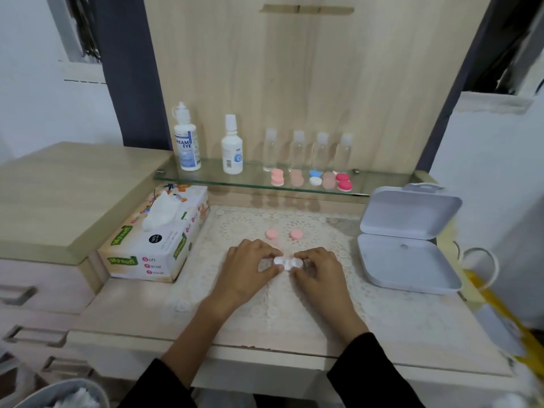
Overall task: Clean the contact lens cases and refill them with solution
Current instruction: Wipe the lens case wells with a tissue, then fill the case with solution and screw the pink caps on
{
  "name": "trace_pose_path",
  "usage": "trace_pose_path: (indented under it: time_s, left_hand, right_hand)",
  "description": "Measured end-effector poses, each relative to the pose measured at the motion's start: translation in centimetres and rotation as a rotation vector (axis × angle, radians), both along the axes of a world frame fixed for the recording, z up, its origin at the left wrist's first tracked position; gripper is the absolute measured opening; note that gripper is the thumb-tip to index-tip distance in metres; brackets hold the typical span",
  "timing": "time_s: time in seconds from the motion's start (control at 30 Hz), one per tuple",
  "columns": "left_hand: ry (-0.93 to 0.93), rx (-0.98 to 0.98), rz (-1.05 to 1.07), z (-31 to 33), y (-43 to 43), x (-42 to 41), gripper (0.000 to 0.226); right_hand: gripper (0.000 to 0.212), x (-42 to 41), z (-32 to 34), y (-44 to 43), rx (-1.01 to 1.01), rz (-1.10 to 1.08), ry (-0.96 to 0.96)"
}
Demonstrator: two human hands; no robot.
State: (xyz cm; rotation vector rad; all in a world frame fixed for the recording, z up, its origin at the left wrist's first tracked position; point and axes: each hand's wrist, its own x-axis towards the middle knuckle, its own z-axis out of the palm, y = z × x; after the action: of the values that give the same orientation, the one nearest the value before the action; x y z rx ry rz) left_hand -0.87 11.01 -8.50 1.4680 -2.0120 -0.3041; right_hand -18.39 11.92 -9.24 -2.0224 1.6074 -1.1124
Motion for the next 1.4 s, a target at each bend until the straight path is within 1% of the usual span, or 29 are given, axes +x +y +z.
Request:
trace_pose_path:
  time_s: [0.17,0.3,0.37,0.47,0.53,0.57,0.63,0.77,0.83,0.9,0.93,1.0,1.07,1.13,1.23,1.3,1.4]
  left_hand:
    - [-0.003,0.003,0.001,-0.1,-0.2,-0.1,0.057]
    - [0.009,0.007,-0.003,-0.1,-0.1,0.0,0.055]
    - [0.017,0.017,-0.005,0.0,-0.1,0.0,0.057]
    - [0.067,0.040,-0.015,0.3,-0.2,0.2,0.065]
    - [0.114,0.043,-0.009,0.4,-0.4,0.5,0.065]
    - [0.121,0.039,0.000,0.4,-0.5,0.7,0.064]
    - [0.105,0.025,0.020,0.2,-0.3,1.0,0.064]
    - [0.032,0.017,0.023,-0.6,0.6,1.4,0.064]
    - [0.024,0.017,0.028,-0.9,0.7,1.5,0.064]
    - [0.025,0.009,0.039,-0.9,0.7,1.5,0.064]
    - [0.028,0.005,0.040,-0.9,0.8,1.5,0.064]
    - [0.048,0.004,0.039,-0.9,0.7,1.5,0.063]
    - [0.090,0.016,0.032,-1.0,0.5,1.5,0.060]
    - [0.192,0.047,0.028,-0.9,0.4,1.6,0.053]
    - [0.408,0.136,0.031,0.0,0.0,2.0,0.030]
    - [0.450,0.150,0.029,1.0,-0.5,2.4,0.026]
    - [0.503,0.083,0.087,3.4,-2.0,2.7,0.022]
  right_hand:
    - [0.019,0.1,-0.3,-0.1,-0.001,-0.008,-0.027]
    - [0.021,0.0,-0.4,-0.1,-0.007,-0.012,-0.023]
    - [0.026,0.1,-0.3,0.1,-0.016,-0.009,-0.038]
    - [0.038,0.2,0.3,0.7,-0.003,-0.011,-0.154]
    - [0.036,0.1,0.6,1.0,-0.017,-0.037,-0.240]
    - [0.034,0.1,0.8,1.1,-0.033,-0.053,-0.252]
    - [0.033,-0.2,0.9,1.3,-0.059,-0.078,-0.205]
    - [0.054,-1.1,1.3,2.1,-0.014,-0.032,0.010]
    - [0.064,-1.7,1.3,2.5,0.023,-0.016,0.116]
    - [0.070,-2.1,1.4,2.8,0.057,0.000,0.226]
    - [0.074,-2.2,1.4,3.0,0.066,0.009,0.268]
    - [0.080,-2.2,1.2,2.9,0.073,0.015,0.290]
    - [0.078,-2.2,1.0,2.8,0.068,0.004,0.246]
    - [0.066,-2.4,0.7,2.7,0.058,-0.013,0.151]
    - [0.055,-2.9,0.6,2.6,0.058,-0.026,-0.005]
    - [0.049,-3.2,0.5,2.3,0.057,-0.030,-0.079]
    - [0.046,-3.5,0.2,1.9,0.062,-0.027,-0.084]
